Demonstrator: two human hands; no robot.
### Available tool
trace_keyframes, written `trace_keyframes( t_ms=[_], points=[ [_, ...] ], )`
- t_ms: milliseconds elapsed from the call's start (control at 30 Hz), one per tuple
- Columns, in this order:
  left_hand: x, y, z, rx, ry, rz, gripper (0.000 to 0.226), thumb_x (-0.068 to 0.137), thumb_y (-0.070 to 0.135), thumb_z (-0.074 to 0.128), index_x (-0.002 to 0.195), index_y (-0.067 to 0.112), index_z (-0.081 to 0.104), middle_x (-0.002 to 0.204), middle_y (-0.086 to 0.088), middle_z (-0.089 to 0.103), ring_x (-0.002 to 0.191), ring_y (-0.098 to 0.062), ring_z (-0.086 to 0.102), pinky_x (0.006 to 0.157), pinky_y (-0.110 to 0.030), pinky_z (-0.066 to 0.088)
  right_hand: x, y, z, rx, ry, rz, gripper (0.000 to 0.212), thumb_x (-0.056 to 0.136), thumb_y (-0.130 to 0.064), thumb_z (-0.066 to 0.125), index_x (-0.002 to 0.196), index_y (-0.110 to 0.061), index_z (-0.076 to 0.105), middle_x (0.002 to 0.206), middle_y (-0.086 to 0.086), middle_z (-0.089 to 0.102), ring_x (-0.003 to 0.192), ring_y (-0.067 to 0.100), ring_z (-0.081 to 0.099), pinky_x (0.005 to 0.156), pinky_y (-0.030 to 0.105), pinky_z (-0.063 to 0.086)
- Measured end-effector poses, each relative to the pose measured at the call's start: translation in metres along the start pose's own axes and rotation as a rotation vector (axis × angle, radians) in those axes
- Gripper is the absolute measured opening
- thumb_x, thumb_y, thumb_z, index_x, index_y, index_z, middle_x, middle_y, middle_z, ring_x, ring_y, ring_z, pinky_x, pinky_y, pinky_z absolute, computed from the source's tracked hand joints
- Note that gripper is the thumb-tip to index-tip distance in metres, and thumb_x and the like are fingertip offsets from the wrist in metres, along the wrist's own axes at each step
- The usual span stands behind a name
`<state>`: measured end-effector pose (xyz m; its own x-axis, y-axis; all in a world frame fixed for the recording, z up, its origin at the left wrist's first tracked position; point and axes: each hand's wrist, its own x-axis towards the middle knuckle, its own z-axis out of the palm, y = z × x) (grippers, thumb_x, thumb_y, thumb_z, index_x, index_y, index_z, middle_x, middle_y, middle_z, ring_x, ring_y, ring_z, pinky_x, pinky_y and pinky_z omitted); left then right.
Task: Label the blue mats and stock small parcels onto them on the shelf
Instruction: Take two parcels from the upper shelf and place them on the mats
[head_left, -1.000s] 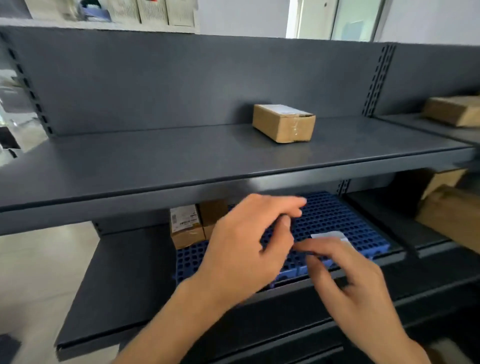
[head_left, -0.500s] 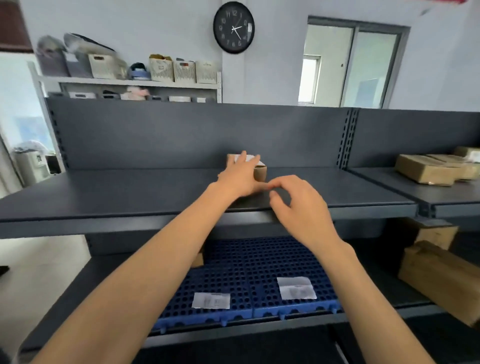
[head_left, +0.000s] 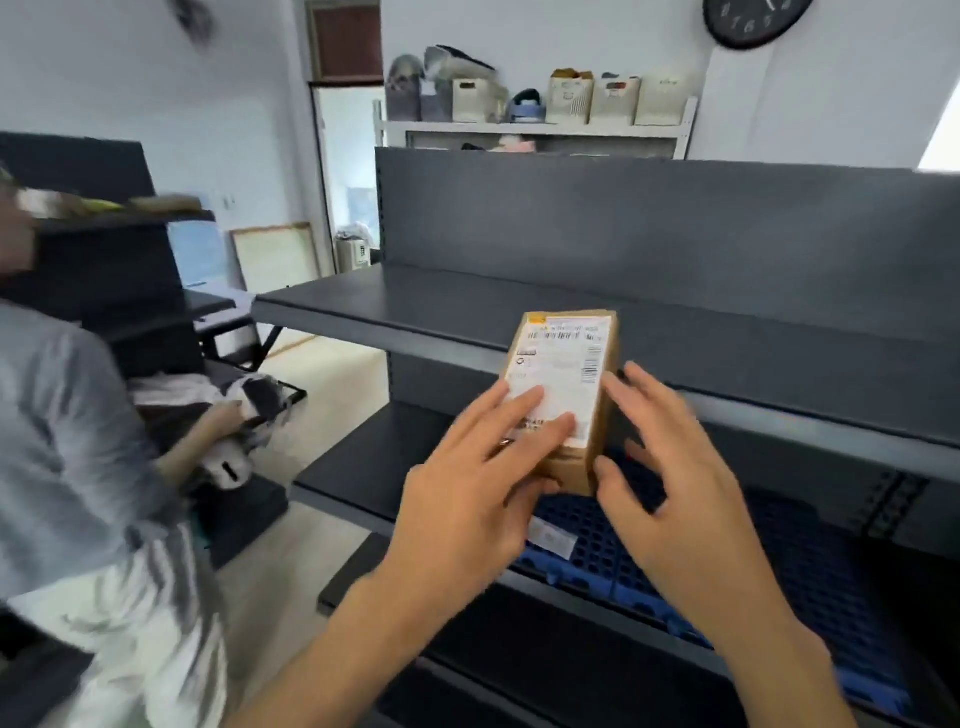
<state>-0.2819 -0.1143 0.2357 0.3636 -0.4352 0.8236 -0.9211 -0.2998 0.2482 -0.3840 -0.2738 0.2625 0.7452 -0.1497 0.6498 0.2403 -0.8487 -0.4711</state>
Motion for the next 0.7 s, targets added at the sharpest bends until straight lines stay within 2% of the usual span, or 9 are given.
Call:
trace_keyframes(
  t_ms=[100, 167, 267, 333, 400, 500, 533, 600, 700],
  points=[
    [-0.041, -0.009, -0.010, 0.082, -0.036, -0.037, 0.054, 0.080, 0.025, 0.070, 0.130, 0.034, 0.054, 0.140, 0.006, 0.052, 0.137, -0.018, 0.041, 0.091, -0.035, 0.054, -0.017, -0.005, 0.027, -0.028, -0.238, -0.046, 0.070, 0.090, -0.014, 0.059, 0.144, -0.048, 0.031, 0.156, -0.032, 0.005, 0.135, -0.011, 0.029, 0.088, 0.005, 0.041],
    [-0.063, -0.020, -0.006, 0.100, -0.103, -0.069, 0.057, 0.078, 0.024, 0.073, 0.131, 0.034, 0.053, 0.140, 0.007, 0.052, 0.136, -0.017, 0.041, 0.086, -0.035, 0.057, -0.028, -0.003, 0.043, -0.029, -0.394, 0.006, 0.079, 0.090, -0.016, 0.060, 0.145, -0.054, 0.017, 0.154, -0.036, -0.011, 0.137, -0.008, 0.028, 0.087, 0.010, 0.044],
    [-0.077, -0.037, 0.010, 0.098, -0.170, -0.099, 0.052, 0.082, 0.032, 0.059, 0.133, 0.034, 0.048, 0.140, 0.010, 0.052, 0.136, -0.015, 0.041, 0.084, -0.037, 0.058, -0.038, 0.007, 0.069, -0.050, -0.530, 0.129, 0.091, 0.091, -0.030, 0.062, 0.141, -0.058, -0.009, 0.147, -0.038, -0.031, 0.138, -0.011, 0.016, 0.102, 0.017, 0.040],
    [-0.077, -0.048, 0.027, 0.070, -0.200, -0.102, 0.049, 0.084, 0.033, 0.054, 0.132, 0.032, 0.049, 0.140, 0.010, 0.053, 0.138, -0.012, 0.038, 0.096, -0.034, 0.052, -0.039, 0.022, 0.087, -0.038, -0.463, 0.191, 0.087, 0.091, -0.034, 0.064, 0.143, -0.055, -0.004, 0.149, -0.037, -0.027, 0.137, -0.013, 0.013, 0.106, 0.014, 0.032],
    [-0.072, -0.061, 0.046, -0.045, -0.226, -0.128, 0.044, 0.086, 0.029, 0.057, 0.130, 0.028, 0.053, 0.142, 0.011, 0.050, 0.141, -0.006, 0.030, 0.106, -0.029, 0.043, -0.036, 0.042, 0.102, -0.017, -0.325, 0.213, 0.078, 0.090, -0.026, 0.066, 0.147, -0.047, 0.016, 0.155, -0.035, -0.010, 0.136, -0.017, 0.016, 0.106, 0.010, 0.029],
    [-0.060, -0.081, 0.074, -0.276, -0.261, -0.172, 0.045, 0.088, 0.016, 0.057, 0.133, 0.021, 0.054, 0.148, 0.008, 0.043, 0.143, -0.004, 0.025, 0.113, -0.021, 0.030, -0.027, 0.074, 0.112, -0.011, -0.197, 0.267, 0.069, 0.091, -0.009, 0.064, 0.145, -0.037, 0.032, 0.154, -0.031, 0.008, 0.127, -0.028, 0.018, 0.098, -0.002, 0.028],
    [-0.053, -0.089, 0.084, -0.323, -0.278, -0.171, 0.046, 0.089, 0.013, 0.057, 0.134, 0.020, 0.052, 0.150, 0.007, 0.039, 0.143, -0.005, 0.023, 0.113, -0.017, 0.026, -0.024, 0.087, 0.115, -0.035, -0.171, 0.294, 0.068, 0.091, -0.006, 0.063, 0.145, -0.035, 0.034, 0.153, -0.028, 0.010, 0.128, -0.026, 0.019, 0.100, 0.001, 0.029],
    [-0.040, -0.113, 0.105, -0.312, -0.292, -0.139, 0.049, 0.089, 0.012, 0.056, 0.136, 0.020, 0.049, 0.152, 0.002, 0.035, 0.145, -0.009, 0.019, 0.114, -0.015, 0.021, -0.018, 0.113, 0.118, -0.118, -0.089, 0.336, 0.064, 0.090, -0.004, 0.063, 0.146, -0.024, 0.038, 0.153, -0.018, 0.016, 0.134, -0.009, 0.024, 0.108, 0.014, 0.029],
    [-0.020, -0.164, 0.138, -0.201, -0.346, -0.177, 0.051, 0.088, 0.013, 0.057, 0.138, 0.021, 0.048, 0.154, -0.006, 0.033, 0.147, -0.021, 0.016, 0.118, -0.038, 0.025, -0.011, 0.154, 0.119, -0.231, -0.012, 0.435, 0.057, 0.091, -0.003, 0.061, 0.144, -0.014, 0.043, 0.155, -0.002, 0.026, 0.136, 0.017, 0.038, 0.105, 0.022, 0.033]
  ],
)
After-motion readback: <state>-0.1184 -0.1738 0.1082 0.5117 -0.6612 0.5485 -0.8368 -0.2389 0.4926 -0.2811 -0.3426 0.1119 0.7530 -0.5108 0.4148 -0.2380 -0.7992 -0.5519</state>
